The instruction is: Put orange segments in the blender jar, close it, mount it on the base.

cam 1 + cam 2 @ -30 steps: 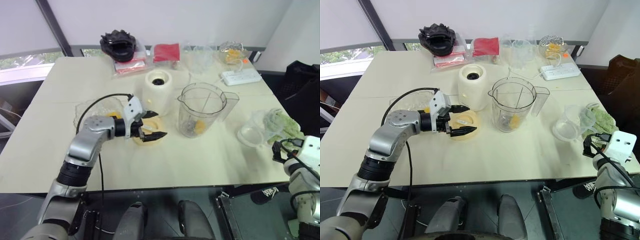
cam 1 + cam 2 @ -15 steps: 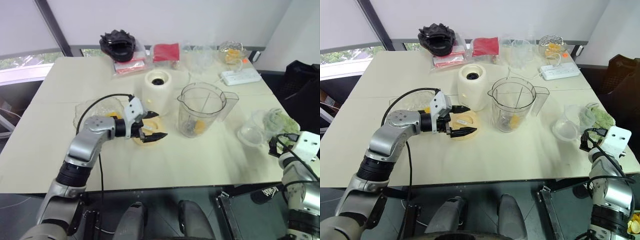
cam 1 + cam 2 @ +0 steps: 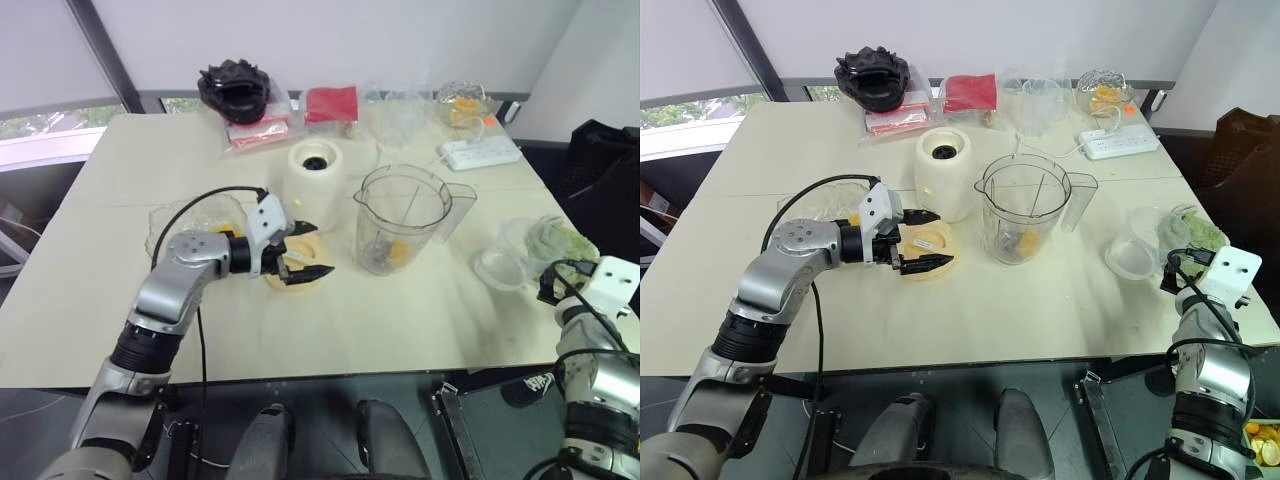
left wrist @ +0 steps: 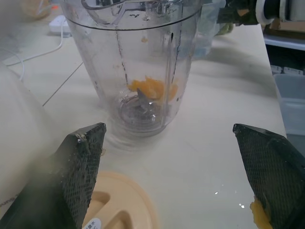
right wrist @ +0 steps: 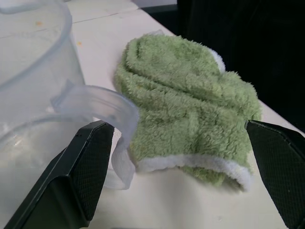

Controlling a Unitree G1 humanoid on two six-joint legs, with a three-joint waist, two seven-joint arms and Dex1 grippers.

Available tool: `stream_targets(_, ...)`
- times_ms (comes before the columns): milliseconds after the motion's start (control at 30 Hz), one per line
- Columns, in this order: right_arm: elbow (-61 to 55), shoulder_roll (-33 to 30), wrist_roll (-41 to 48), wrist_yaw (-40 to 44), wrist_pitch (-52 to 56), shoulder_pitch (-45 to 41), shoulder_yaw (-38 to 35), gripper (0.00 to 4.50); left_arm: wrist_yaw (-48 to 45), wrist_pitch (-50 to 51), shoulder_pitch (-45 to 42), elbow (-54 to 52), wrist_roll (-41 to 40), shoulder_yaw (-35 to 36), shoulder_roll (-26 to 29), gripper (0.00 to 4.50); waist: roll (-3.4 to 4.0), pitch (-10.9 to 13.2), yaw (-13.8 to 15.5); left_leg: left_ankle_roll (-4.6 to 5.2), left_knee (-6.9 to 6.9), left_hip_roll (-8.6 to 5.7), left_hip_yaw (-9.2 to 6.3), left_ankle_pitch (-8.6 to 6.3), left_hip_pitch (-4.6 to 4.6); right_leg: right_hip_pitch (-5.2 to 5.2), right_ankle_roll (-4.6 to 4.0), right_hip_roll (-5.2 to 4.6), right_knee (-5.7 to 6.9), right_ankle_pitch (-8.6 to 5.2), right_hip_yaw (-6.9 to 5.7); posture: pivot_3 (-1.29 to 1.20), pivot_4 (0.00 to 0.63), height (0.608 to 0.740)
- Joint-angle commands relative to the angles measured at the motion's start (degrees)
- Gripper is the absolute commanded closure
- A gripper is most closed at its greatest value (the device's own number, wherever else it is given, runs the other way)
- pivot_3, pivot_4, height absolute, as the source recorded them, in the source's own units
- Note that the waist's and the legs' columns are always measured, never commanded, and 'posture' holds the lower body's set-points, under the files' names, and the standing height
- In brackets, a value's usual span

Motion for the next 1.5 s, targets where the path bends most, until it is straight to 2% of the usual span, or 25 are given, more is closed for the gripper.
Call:
stream_targets(33, -0.1, -0.2, -0.8, -0.2, -2.2, -1.0, -1.0, 0.25, 0.1, -1.2, -1.1, -0.8, -0.2, -0.1, 0.4, 0.02, 0.01, 0.0, 0.0, 0.00, 0.00, 0.00, 0.00, 0.00, 0.00, 0.00, 0.00, 0.00, 0.00, 0.00, 0.00, 0.00, 0.150, 0.740)
stream_targets(100, 0.1, -0.1, -0.9, -0.2, -2.5, -1.0, -1.0, 0.85, 0.1, -1.4, -1.3, -0.7, -0.2, -0.2, 0.5, 0.00, 0.01, 0.0, 0.0, 0.00, 0.00, 0.00, 0.00, 0.00, 0.00, 0.00, 0.00, 0.00, 0.00, 0.00, 0.00, 0.00, 0.150, 0.740)
stream_targets(300, -0.1, 0.2, -0.9, 0.2, -3.0, -0.7, -0.6, 4.06, 0.1, -1.9, -1.8, -0.2, -0.1, -0.6, 0.6, 0.00, 0.02, 0.0, 0.2, 0.00, 0.00, 0.00, 0.00, 0.00, -0.03, 0.00, 0.01, 0.00, -0.03, -0.01, 0.00, 0.00, 0.150, 0.740)
stream_targets(333, -0.2, 0.3, -0.7, 0.6, -3.0, -0.6, -0.4, 4.47, 0.1, -2.0, -1.8, -0.2, -0.1, -0.7, 0.6, 0.00, 0.02, 0.0, 0.1, 0.00, 0.00, 0.00, 0.00, 0.00, -0.03, 0.00, 0.01, 0.00, -0.04, -0.01, 0.00, 0.00, 0.150, 0.740)
stream_targets(633, -2.3, 2.1, 0.2, 0.9, -2.7, 0.4, -0.6, 4.47, 0.2, -3.1, -2.5, 0.7, 0.1, -1.1, 0.6, 0.00, -0.01, 0.0, 0.1, 0.00, -0.02, -0.01, -0.06, 0.00, -0.01, 0.04, 0.02, 0.00, -0.09, -0.02, -0.03, 0.00, 0.150, 0.740)
stream_targets(833, -6.0, 5.6, 1.0, -1.4, -5.6, 0.6, -2.5, 4.47, 0.9, -4.0, -2.7, 1.3, -0.1, -0.6, -0.1, 0.00, -0.01, 0.0, 0.1, 0.00, -0.03, 0.00, -0.06, 0.00, -0.01, 0.03, 0.02, 0.00, -0.08, -0.02, -0.03, 0.00, 0.150, 0.740)
stream_targets(1100, -19.2, 9.2, 2.5, -5.7, -4.0, -0.4, -3.0, 4.47, 3.8, -2.0, -2.3, 1.3, -3.9, 2.4, -3.0, 0.00, 0.33, 0.2, 0.0, 0.00, -0.05, -0.01, -0.06, 0.00, -0.09, -0.07, 0.02, 0.00, -0.08, -0.01, -0.01, 0.00, 0.150, 0.740)
stream_targets(1267, -26.3, 6.7, 2.5, -8.1, 0.4, -2.8, -4.0, 4.47, 4.9, -2.5, -1.7, 2.2, -4.4, 3.1, -3.9, 0.00, 0.42, 0.3, 0.1, 0.00, -0.13, -0.01, -0.06, 0.00, -0.11, -0.14, 0.03, 0.00, -0.07, -0.01, -0.01, 0.00, 0.150, 0.740)
stream_targets(1500, -32.4, -2.2, 3.3, -8.1, 11.3, -8.9, -4.5, 4.47, 5.2, -3.9, -1.6, 3.1, -3.9, 2.0, -4.1, 0.00, 0.47, 0.3, 0.1, 0.00, -0.14, -0.01, -0.05, 0.00, -0.17, -0.20, 0.02, -0.01, -0.08, -0.02, -0.01, 0.00, 0.150, 0.740)
